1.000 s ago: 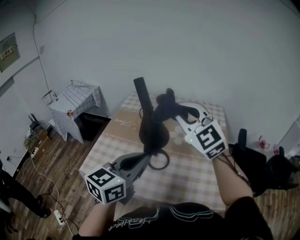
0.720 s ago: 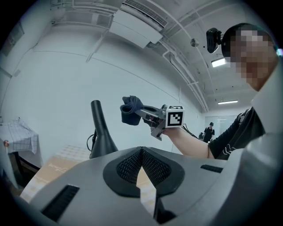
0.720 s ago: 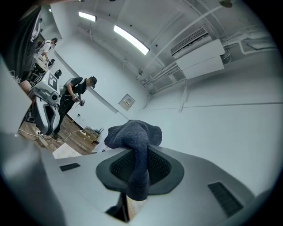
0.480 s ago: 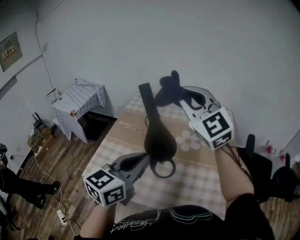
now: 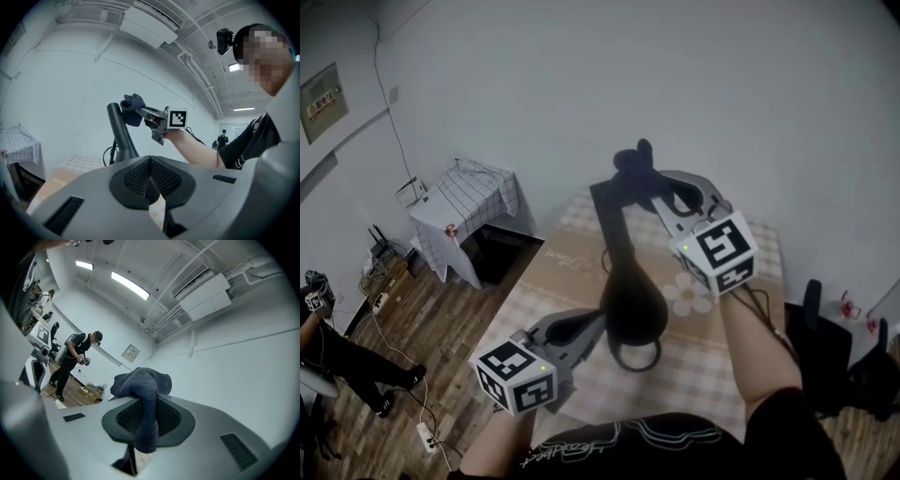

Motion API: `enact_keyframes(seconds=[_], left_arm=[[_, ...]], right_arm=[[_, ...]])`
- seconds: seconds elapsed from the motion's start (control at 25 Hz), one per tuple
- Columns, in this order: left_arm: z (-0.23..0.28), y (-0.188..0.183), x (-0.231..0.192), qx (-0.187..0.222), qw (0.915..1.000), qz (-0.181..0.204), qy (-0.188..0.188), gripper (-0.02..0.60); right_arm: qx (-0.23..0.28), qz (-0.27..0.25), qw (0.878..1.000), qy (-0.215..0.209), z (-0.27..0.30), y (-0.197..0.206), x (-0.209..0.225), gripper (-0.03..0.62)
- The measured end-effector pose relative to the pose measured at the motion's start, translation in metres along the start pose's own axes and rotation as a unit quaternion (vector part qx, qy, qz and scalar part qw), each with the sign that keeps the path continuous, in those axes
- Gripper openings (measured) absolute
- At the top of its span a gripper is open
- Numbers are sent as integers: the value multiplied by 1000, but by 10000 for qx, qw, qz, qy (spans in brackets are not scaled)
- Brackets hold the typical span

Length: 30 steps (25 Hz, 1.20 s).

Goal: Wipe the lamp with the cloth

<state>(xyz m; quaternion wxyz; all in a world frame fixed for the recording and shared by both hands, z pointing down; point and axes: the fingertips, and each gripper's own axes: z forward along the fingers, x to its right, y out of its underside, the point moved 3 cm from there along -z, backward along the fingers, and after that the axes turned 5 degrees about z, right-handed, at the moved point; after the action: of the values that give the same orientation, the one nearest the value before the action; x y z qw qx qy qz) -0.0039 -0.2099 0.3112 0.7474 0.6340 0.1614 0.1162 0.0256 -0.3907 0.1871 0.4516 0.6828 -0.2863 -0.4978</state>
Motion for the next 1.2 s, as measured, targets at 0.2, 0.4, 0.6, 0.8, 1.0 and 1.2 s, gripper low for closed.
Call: enact_keyframes(seconds=[0.2,0.4,0.6,0.8,1.0,1.2], left_arm=[[1,8,-13,-67,9999,-86,-61,-2],[2,17,-19,-185,9997,-149,-79,-2],[0,23,-23,-232,9994,-234,-99,-2],[-5,30,-20,-256,9993,-265,-111,-2],[-7,32,-18,-260,9992,-294,-108,-2],[-10,36,-12,-274,9991,-321,-82,-2]], right_arm=[[-3,132,9996,-249,14,15,-9,57],[-75,138,9987,-480,20,25,-22,57],[-105,107,9974,-700,23,31,-33,57],[-162,-15,9962,-857,18,39,-43,57],[-307,-297,9953,-868,13,47,-52,57],[-427,-243,9939,-989,5,54,-58,57]])
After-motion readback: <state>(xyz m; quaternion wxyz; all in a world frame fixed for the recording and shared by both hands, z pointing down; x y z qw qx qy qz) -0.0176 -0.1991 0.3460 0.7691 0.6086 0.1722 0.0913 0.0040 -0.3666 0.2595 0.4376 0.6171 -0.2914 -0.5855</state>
